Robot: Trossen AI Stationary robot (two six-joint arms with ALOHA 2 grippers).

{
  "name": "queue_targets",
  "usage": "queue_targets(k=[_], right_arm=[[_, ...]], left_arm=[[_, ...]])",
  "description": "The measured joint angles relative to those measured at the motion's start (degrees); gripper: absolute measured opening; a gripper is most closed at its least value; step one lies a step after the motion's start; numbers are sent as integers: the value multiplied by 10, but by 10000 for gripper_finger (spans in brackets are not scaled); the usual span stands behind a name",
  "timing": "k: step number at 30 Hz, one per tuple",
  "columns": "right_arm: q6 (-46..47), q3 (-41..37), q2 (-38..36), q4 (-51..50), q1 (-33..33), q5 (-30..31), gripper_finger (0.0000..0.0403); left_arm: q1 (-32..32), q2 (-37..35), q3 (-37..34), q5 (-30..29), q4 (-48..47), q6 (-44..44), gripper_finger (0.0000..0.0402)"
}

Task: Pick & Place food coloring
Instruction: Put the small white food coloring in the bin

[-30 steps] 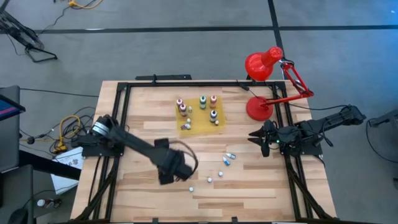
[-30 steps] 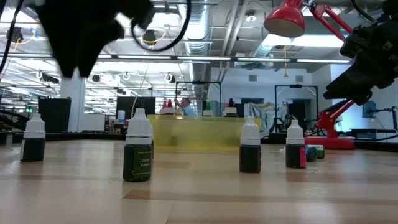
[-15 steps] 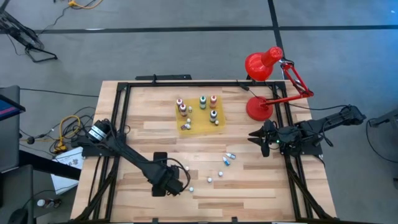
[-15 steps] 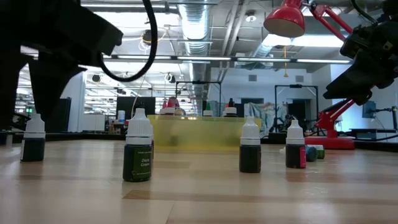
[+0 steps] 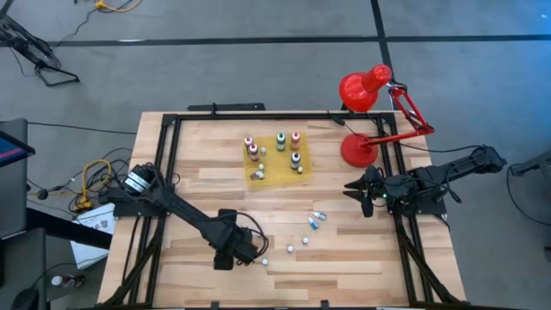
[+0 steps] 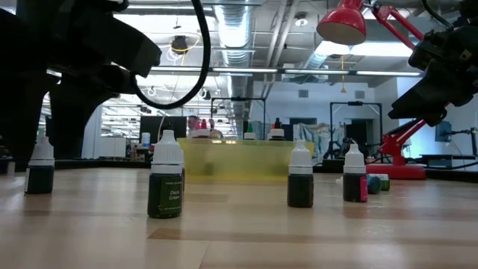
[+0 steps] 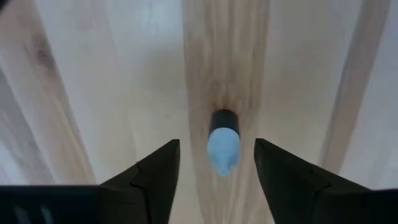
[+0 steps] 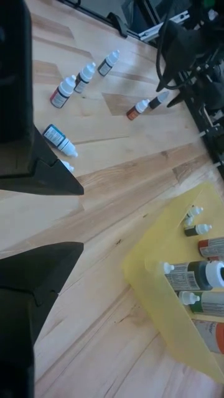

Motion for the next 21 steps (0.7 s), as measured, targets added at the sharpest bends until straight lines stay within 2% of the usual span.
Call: queue_targets(k=[12, 21], right_arm=[[0, 0, 0, 0, 0, 0, 122], [0, 0, 0, 0, 0, 0, 122]], left_arm=[[3, 0, 0, 11, 20, 9, 99], [8, 0, 0, 2, 19, 1, 95]])
